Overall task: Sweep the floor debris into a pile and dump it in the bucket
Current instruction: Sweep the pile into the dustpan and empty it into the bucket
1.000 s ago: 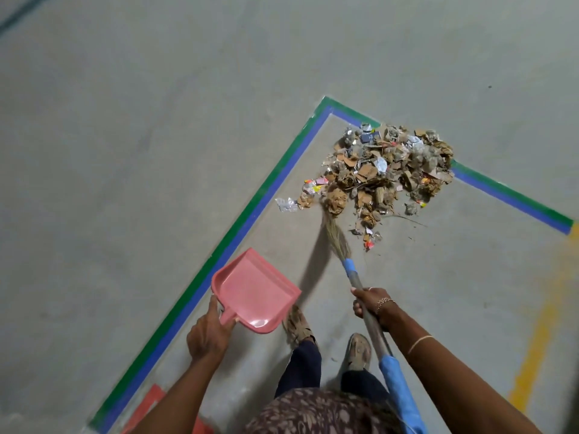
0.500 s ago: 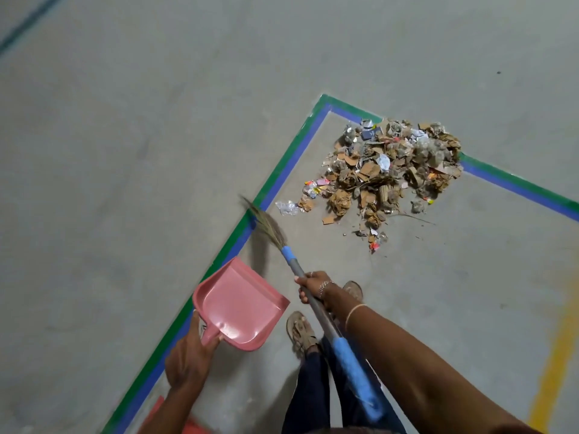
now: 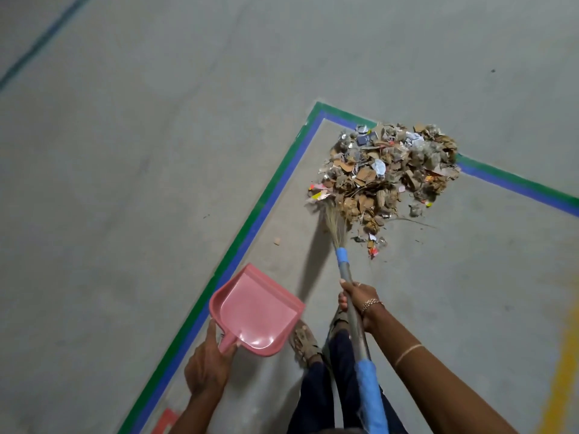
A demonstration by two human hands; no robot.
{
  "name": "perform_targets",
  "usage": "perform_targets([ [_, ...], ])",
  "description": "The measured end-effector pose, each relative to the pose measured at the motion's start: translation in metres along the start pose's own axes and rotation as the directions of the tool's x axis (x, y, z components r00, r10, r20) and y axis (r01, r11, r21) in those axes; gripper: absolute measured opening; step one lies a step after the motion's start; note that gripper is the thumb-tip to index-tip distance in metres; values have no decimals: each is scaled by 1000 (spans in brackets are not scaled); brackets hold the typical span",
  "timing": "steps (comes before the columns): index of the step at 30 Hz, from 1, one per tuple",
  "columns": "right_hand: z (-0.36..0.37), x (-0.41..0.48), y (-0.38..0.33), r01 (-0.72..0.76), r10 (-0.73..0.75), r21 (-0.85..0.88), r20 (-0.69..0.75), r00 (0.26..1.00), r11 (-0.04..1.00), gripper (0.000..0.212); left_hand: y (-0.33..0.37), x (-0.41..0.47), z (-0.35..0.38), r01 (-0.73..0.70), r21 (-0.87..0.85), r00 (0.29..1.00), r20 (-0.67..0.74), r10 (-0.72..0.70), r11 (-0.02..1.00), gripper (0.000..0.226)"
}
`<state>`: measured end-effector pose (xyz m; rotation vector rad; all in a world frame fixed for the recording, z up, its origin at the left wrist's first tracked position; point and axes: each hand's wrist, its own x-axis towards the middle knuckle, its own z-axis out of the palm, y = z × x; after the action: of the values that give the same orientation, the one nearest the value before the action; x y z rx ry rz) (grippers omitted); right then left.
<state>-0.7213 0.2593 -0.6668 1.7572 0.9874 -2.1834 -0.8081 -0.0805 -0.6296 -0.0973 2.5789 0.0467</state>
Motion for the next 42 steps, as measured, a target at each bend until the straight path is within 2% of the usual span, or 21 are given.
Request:
perform_targets([
  [6, 3, -17, 55, -86, 111, -134, 185, 977, 987, 14, 2, 8, -5, -20, 24, 1000, -10, 20, 1000, 89],
  [11, 32, 0, 82, -141, 196, -280, 181, 964, 950, 25, -14, 3, -14, -12, 17, 999, -52, 13, 1000, 84],
  [13, 48, -5, 84, -150, 191, -300, 113, 975, 942, 28, -24, 0, -13, 5, 13, 999, -51, -4, 1000, 84],
  [16, 77, -23, 88, -114, 112, -153, -21, 993, 982, 20, -38, -3, -8, 42, -30, 998, -50, -43, 999, 84],
  [20, 104, -48, 99, -1, 0, -16, -43, 999, 1000, 16, -59, -8, 1, 118, -90, 992, -32, -121, 989, 80],
  [22, 106, -54, 102, 43, -43, -20, -16, 999, 999, 15, -68, -11, 4, 124, -125, 991, -38, -129, 984, 81],
  [25, 114, -59, 102, 72, -63, -129, 75, 995, 989, 12, -85, -19, 2, 166, -153, 985, -29, -172, 974, 85],
  [30, 148, -36, 87, 71, 20, -331, 265, 964, 941, 12, -111, -27, 1, 223, -221, 972, -27, -235, 949, 87],
  [33, 193, -14, 85, 27, 118, -385, 348, 930, 922, 17, -125, -32, -5, 241, -269, 964, -47, -263, 932, 85],
  [36, 249, 13, 83, -49, 203, -386, 370, 907, 921, 22, -130, -39, -10, 222, -381, 958, -87, -274, 897, 87],
  [40, 311, 51, 79, -78, 212, -355, 355, 910, 932, 20, -123, -50, -13, 250, -470, 940, -93, -329, 847, 64],
  [42, 329, 65, 78, -81, 198, -331, 336, 921, 940, 20, -126, -50, -5, 209, -524, 940, -126, -317, 826, 65],
])
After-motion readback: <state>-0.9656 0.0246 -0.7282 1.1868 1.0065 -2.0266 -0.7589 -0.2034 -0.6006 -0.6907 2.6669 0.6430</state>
